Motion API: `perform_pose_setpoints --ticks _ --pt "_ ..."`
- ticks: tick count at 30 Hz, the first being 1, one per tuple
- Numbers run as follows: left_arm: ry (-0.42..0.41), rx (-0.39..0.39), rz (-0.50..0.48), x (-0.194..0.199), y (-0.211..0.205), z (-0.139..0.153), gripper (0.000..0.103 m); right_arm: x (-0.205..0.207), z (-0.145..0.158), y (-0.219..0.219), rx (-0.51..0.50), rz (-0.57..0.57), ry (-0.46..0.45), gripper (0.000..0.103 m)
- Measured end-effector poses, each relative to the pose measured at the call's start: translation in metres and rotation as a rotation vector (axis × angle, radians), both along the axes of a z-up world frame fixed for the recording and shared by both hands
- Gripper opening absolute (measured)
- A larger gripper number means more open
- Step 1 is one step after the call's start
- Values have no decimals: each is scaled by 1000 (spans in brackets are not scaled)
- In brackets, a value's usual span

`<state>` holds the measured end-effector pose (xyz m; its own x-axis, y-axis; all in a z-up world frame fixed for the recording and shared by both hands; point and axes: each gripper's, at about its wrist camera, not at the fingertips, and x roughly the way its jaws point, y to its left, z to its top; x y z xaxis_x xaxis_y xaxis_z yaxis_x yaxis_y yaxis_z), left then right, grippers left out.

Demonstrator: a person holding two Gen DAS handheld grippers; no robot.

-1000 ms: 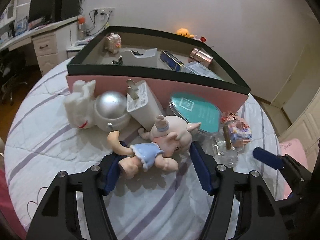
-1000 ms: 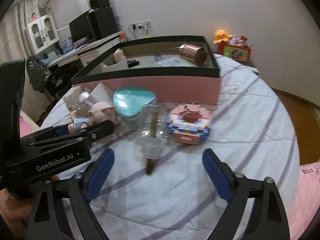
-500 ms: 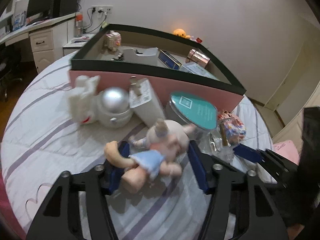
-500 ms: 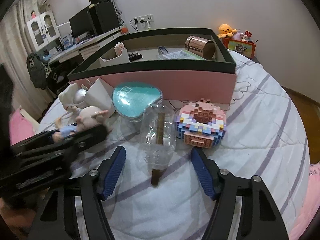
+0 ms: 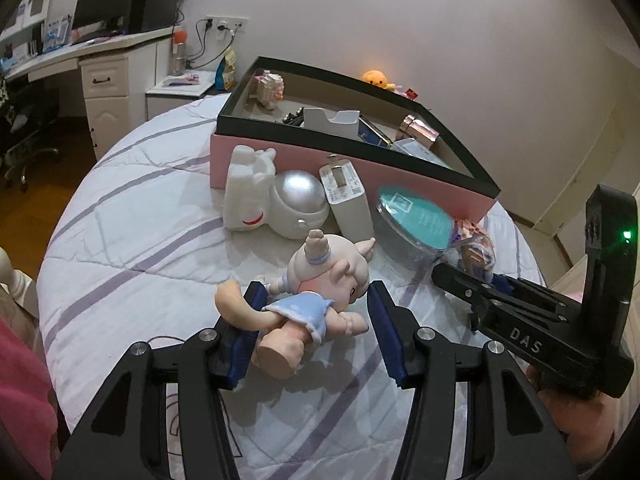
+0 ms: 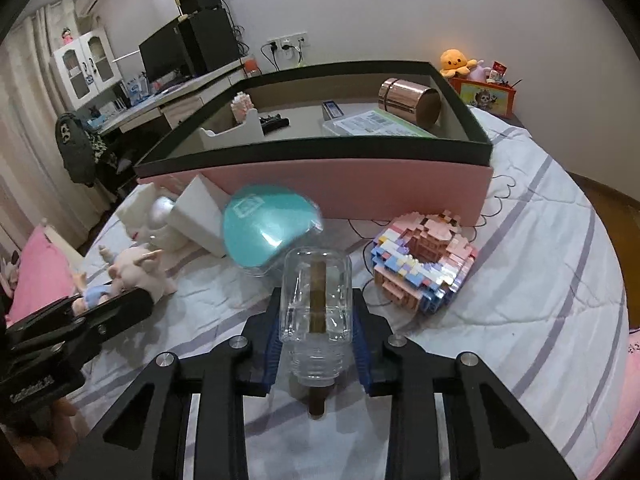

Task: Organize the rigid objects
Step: 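Grasp the pig-faced doll with the left gripper while the right grasps the clear bottle, then carry the doll and bottle into the pink box and open both grippers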

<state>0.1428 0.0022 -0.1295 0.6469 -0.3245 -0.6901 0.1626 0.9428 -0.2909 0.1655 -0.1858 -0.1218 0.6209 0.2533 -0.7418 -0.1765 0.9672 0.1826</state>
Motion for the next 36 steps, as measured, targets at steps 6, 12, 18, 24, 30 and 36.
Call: perform_pose_setpoints --ticks 6,12,18,24,30,36 --pt "-20 7 -2 -10 4 5 48 -18 5 -2 41 24 -13 31" --pt "-2 47 -24 -3 -3 0 52 -22 1 -5 48 27 -1 31" --pt "4 33 -19 11 -5 -7 60 -21 -3 -4 51 31 9 31" --pt "-4 16 -25 2 -3 -6 59 -22 1 -4 53 36 0 31" --pt "-47 6 -13 -10 5 12 59 -26 18 -3 62 52 -38 31" --pt "-113 5 -7 -13 11 41 59 -22 43 2 56 80 -87 31"
